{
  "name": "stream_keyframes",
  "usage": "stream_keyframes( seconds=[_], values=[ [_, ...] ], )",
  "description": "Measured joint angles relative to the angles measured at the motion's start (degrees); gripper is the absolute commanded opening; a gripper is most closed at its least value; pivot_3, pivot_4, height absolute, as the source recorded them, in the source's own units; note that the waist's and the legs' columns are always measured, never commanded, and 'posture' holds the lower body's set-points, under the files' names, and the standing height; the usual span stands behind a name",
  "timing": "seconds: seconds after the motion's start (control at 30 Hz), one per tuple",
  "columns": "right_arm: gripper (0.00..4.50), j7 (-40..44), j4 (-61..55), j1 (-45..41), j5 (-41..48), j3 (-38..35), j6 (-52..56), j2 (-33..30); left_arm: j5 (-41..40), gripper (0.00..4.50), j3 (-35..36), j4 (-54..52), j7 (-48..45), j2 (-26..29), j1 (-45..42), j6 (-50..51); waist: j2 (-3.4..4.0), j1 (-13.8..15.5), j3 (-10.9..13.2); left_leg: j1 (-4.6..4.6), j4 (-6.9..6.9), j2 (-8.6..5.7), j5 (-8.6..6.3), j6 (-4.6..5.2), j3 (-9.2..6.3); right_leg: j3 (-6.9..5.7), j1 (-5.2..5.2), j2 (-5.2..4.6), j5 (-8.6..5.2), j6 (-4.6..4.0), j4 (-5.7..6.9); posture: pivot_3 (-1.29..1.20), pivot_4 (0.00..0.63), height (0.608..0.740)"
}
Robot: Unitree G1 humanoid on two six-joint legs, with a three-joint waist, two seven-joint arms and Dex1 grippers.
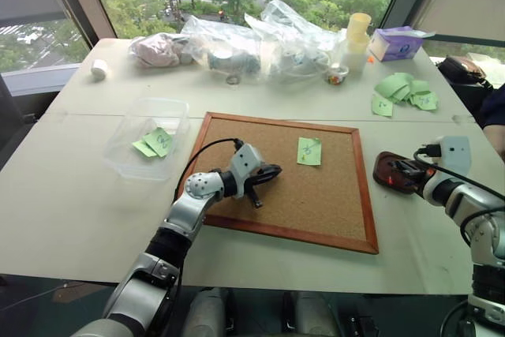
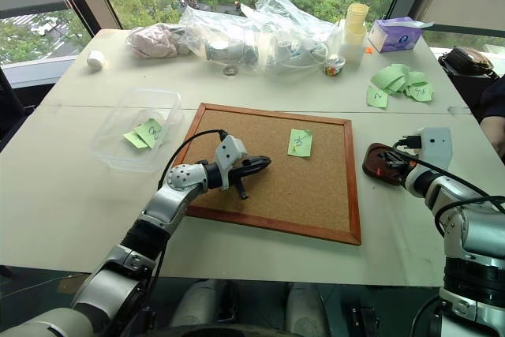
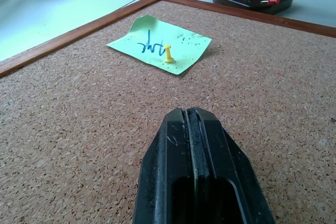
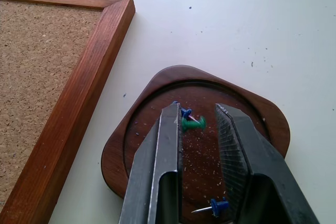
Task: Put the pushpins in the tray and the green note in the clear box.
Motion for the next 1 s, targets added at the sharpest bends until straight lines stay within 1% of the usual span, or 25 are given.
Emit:
stream_keyframes(
  seconds=[0.13, 0.23, 0.37, 0.5, 0.63, 0.7, 0.87, 1.0],
  values=[
    [0.96, 0.5, 0.2, 2.0, -0.5, 1.7, -0.5, 0.0, 0.0, 0.0, 0.0, 0.3, 0.0, -0.1, -0.2, 0.0, 0.0, 0.1, 0.0, 0.0, 0.0, -0.01, 0.0, 0.0, 0.0, 0.0, 0.0, -0.01, 0.0, 0.0, -0.01, 0.0, 0.15, 0.74],
    [0.96, 0.6, 0.4, 2.0, -0.4, 1.6, -1.5, 0.0, 0.0, 0.0, 0.0, 0.4, 0.0, -0.1, -0.3, 0.0, 0.0, 0.1, 0.0, 0.0, 0.01, -0.01, 0.0, 0.0, 0.0, 0.0, 0.01, -0.01, 0.0, 0.0, -0.01, 0.0, 0.15, 0.74],
    [0.96, 1.1, -0.8, 0.9, 0.7, 1.4, -1.8, 0.0, 0.0, 0.0, 0.0, 0.4, 0.0, -0.1, -0.3, 0.0, 0.0, 0.1, 0.0, 0.0, 0.01, 0.0, 0.0, 0.0, -0.01, 0.0, 0.0, -0.01, 0.0, 0.0, 0.0, 0.0, 0.15, 0.74],
    [0.96, 2.4, -6.4, -2.5, 3.1, 2.4, 0.1, -0.6, 0.0, 0.0, 0.0, 0.4, 0.0, 0.1, -0.3, 0.0, 0.0, 0.1, 0.0, 0.0, 0.0, 0.02, 0.0, 0.01, -0.02, 0.0, -0.01, -0.02, 0.0, 0.0, 0.0, 0.0, 0.15, 0.74],
    [0.96, 3.8, -12.2, -7.1, 5.1, 8.8, 2.2, -0.2, 0.0, 0.0, 0.0, 0.6, 0.0, -0.1, -0.6, 0.0, 0.0, 0.1, 0.0, -0.01, 0.01, 0.03, -0.02, 0.03, -0.05, 0.0, 0.0, -0.02, 0.0, -0.01, -0.01, 0.0, 0.15, 0.74],
    [0.96, 3.8, -13.0, -9.3, 5.6, 12.7, 3.1, 1.8, 0.0, 0.0, 0.0, 0.6, 0.0, -0.2, -0.7, 0.0, -0.01, 0.1, 0.0, -0.02, 0.01, 0.02, -0.03, 0.04, -0.05, 0.0, 0.0, -0.03, 0.0, -0.01, -0.01, 0.0, 0.15, 0.74],
    [0.96, 3.6, -11.5, -12.5, 3.4, 22.7, 2.7, 5.0, 0.0, 0.0, -0.1, 0.5, 0.0, -0.2, -0.8, 0.0, -0.02, 0.1, 0.0, -0.04, 0.02, 0.01, -0.03, 0.05, -0.04, -0.01, -0.02, -0.04, 0.0, -0.01, 0.0, 0.0, 0.15, 0.74],
    [0.96, 3.4, -8.3, -13.2, 0.5, 27.5, 0.1, 6.9, 0.0, 0.0, -0.1, -0.2, 0.2, -0.1, -0.5, 0.1, -0.02, 0.1, 0.0, -0.06, 0.02, 0.01, -0.02, 0.04, -0.03, -0.02, -0.05, -0.03, 0.0, -0.01, 0.0, 0.0, 0.15, 0.74]
  ],
)
